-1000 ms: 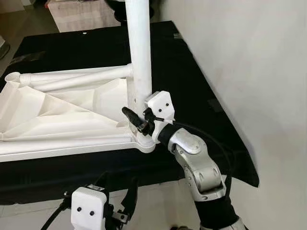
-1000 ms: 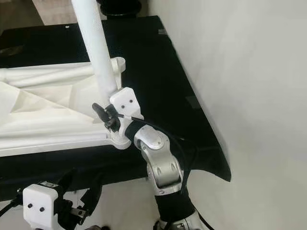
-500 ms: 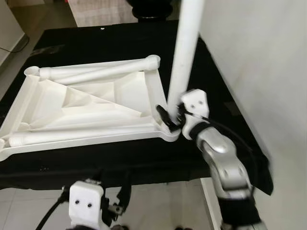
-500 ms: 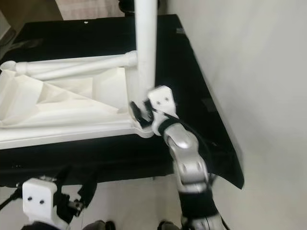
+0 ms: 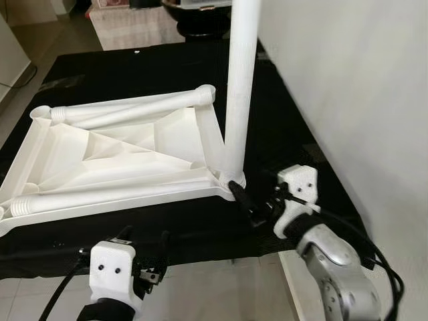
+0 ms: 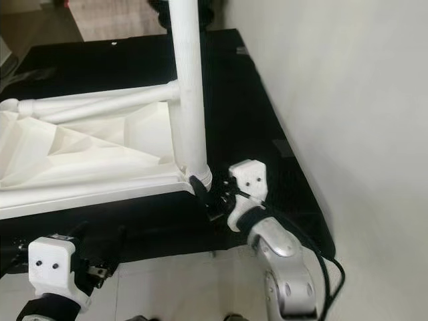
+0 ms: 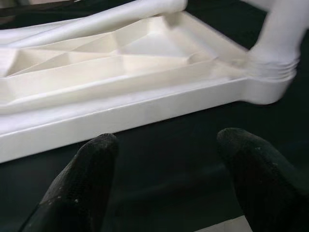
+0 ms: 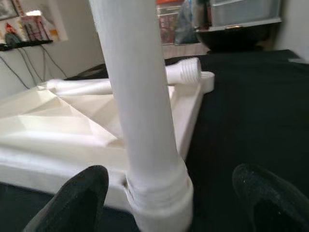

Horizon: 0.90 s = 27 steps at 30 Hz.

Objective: Building children table

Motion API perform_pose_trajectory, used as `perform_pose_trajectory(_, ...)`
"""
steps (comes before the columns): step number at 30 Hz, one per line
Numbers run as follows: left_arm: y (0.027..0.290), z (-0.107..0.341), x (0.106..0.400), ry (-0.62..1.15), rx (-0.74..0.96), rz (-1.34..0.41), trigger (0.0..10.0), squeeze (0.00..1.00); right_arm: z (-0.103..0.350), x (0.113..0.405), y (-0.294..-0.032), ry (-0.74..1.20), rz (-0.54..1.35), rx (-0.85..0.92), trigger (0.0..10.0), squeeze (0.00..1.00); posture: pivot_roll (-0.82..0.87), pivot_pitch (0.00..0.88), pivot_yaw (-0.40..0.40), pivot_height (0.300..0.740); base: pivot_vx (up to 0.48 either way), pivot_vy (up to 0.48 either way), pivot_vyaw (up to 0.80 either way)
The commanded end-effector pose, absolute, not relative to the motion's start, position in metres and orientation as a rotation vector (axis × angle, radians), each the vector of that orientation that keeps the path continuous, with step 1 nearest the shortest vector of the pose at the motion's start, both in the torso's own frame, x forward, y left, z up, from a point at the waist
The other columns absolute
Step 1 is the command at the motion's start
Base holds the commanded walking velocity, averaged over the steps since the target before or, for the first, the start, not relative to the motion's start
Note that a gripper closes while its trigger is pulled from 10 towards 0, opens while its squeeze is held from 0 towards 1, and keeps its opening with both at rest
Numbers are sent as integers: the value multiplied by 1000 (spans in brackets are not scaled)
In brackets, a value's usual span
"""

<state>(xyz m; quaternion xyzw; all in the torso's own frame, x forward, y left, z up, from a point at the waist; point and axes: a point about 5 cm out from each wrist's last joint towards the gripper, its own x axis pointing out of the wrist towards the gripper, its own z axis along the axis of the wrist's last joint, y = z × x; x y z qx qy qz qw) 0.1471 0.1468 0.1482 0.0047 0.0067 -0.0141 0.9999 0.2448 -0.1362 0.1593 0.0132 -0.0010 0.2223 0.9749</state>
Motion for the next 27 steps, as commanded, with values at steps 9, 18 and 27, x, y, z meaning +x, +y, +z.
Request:
perform_pose_trajectory(9,169,129,146,91,147,147,10000,0,143,250,-142,58,354,-8,10000,0,60,75,25,740,0,320,0)
perform_pose_trajectory(18,171,124,158,81,153,155,10000,0,133,265,-141,86,281,-35,10000,0,57,42,31,740,0,0,0)
perform_pose_trajectory(27,171,122,169,62,145,152,10000,0,129,272,-143,90,231,-66,10000,0,59,27,29,740,0,0,0)
